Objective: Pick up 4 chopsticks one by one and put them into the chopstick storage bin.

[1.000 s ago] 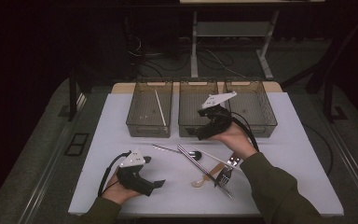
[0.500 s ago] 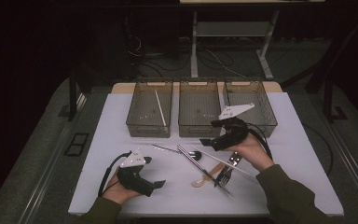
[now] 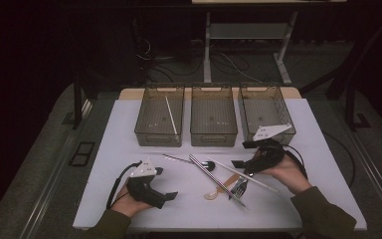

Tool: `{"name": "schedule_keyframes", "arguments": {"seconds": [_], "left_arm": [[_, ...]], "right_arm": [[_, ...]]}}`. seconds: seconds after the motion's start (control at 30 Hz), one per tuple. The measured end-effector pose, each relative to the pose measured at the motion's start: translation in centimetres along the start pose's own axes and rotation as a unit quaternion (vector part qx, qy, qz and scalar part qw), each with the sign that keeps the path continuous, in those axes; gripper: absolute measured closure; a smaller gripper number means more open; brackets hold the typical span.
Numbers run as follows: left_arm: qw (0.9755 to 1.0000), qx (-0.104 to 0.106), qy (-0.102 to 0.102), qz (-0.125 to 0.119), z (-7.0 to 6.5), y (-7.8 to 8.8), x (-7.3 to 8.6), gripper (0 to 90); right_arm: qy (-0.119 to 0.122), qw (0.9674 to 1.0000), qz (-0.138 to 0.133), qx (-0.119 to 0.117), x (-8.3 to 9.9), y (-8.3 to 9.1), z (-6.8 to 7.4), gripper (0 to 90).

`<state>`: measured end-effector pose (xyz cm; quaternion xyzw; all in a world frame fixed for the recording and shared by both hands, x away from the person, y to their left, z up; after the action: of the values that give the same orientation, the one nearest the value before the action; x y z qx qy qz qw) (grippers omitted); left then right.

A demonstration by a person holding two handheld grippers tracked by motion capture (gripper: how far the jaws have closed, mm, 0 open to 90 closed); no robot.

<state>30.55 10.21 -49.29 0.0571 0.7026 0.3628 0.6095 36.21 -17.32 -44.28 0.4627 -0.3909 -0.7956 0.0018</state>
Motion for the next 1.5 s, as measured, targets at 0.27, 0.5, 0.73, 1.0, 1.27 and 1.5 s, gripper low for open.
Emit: {"name": "schedule_keyframes", "arguments": {"seconds": [0.27, 0.5, 0.73, 1.0, 1.27, 1.5], "left_arm": [[0.9999, -0.001, -0.011, 0.001, 0.3, -0.3, -0.3, 0.0], [0.9999, 0.001, -0.011, 0.0, 0.2, -0.1, -0.3, 0.0], [0.9999, 0.001, -0.012, 0.005, 0.1, 0.1, -0.2, 0.0], [0.9999, 0.002, -0.012, 0.005, 0.0, 0.1, -0.2, 0.0], [0.9999, 0.003, -0.014, 0.004, -0.1, 0.1, -0.2, 0.0], [0.9999, 0.003, -0.015, 0.003, -0.1, 0.1, -0.3, 0.0]], "right_arm": [[-0.003, 0.9999, 0.006, 0.01, 1.8, 1.3, -0.7, 16.0], [-0.007, 0.9998, 0.014, 0.013, 3.5, 2.1, -0.9, 19.6], [-0.016, 0.9994, 0.025, 0.015, 5.6, 3.0, -1.2, 21.6], [-0.025, 0.999, 0.033, 0.019, 7.2, 3.6, -1.6, 22.9], [-0.009, 0.9982, 0.055, 0.024, 7.7, 2.9, -1.5, 30.7], [-0.008, 0.997, 0.072, 0.027, 8.1, 2.6, -1.7, 46.0]]}}
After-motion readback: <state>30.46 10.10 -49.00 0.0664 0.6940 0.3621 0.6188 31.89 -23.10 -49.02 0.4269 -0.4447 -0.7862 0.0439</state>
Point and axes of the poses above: each handheld gripper's, and its own axes: y roughly backward along the jaws, x roughly out of its underside, z roughly to its left, the point moved 8 cm from there along -y, roughly forward along the jaws, and after that the axes turned 10 degrees about -y, right-handed, at the moved point
